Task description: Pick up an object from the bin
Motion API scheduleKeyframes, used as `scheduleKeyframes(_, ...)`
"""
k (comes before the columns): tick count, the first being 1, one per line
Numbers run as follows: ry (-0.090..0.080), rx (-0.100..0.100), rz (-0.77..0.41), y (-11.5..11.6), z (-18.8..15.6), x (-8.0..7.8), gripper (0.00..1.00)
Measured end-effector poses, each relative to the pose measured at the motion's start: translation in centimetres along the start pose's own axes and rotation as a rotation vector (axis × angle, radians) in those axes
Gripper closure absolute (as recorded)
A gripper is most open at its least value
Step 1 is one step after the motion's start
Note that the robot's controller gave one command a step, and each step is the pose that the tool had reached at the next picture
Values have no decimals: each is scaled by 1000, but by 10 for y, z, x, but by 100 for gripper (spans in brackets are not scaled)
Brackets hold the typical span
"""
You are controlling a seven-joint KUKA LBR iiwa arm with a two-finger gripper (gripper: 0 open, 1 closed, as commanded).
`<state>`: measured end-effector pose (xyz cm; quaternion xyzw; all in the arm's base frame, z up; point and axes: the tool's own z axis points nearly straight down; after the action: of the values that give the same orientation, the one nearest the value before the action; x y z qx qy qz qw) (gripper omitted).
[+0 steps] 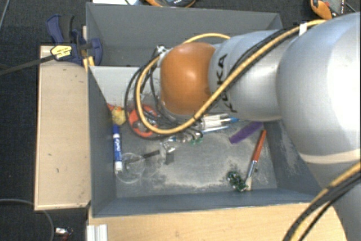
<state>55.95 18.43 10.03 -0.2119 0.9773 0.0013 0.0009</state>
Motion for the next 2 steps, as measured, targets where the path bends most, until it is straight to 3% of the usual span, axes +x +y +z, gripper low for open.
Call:
scheduleKeyframes(1,-9,4,154,15,29,-8,0)
scheduleKeyframes(2,-2,0,110,5,30,23,100)
